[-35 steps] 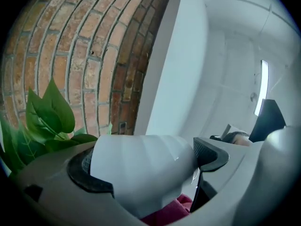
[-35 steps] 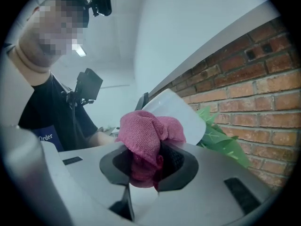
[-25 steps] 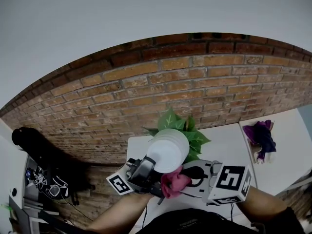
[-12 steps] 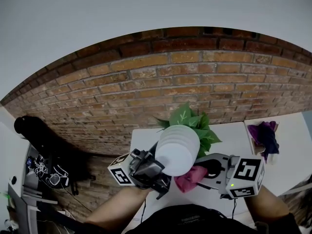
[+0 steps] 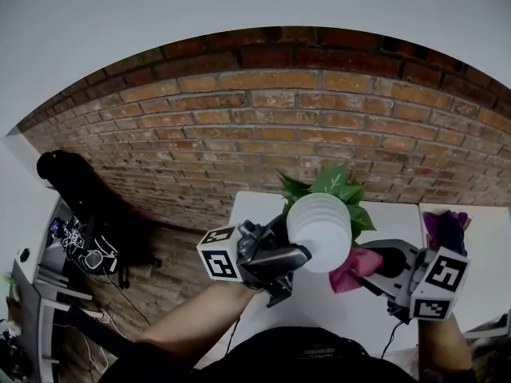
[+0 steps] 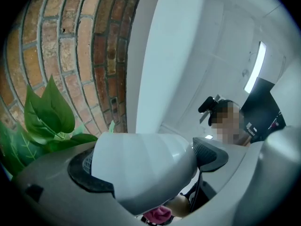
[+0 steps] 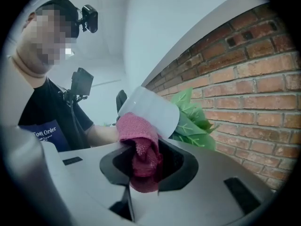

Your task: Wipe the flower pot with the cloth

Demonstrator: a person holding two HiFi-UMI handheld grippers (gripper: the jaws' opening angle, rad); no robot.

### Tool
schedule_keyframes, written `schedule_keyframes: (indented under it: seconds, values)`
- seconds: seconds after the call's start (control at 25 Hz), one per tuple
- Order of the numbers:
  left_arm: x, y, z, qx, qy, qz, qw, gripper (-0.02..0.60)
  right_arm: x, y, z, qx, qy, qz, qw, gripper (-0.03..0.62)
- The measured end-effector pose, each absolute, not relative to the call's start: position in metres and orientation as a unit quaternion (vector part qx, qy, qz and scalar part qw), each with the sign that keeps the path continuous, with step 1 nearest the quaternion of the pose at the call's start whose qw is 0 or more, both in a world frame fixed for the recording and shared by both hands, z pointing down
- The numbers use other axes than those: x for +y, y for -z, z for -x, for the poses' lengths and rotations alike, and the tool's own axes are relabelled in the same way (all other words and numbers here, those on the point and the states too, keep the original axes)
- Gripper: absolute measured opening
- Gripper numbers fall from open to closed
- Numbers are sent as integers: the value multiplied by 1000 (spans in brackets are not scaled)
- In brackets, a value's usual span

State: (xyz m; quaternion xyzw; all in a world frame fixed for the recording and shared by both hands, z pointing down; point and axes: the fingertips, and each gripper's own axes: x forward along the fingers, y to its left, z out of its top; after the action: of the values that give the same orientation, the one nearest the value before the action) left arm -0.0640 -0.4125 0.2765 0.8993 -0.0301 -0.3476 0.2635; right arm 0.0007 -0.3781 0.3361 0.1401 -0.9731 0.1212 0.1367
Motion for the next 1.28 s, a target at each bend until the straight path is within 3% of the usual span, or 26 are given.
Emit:
schedule_keyframes:
  seconds: [0.64, 1.16, 1.28]
  values:
    - [-381, -301, 33, -5, 231, -951, 205, 541, -403, -292, -19, -973, -84, -191, 94, 87]
    - [-360, -334, -13, -63, -1, -998, 13, 538, -398, -283, 6, -979, -28, -158, 125, 87]
    - [-359, -350, -24, -72, -59, -995, -28, 538, -379, -288, 30, -979, 8, -121, 164, 87]
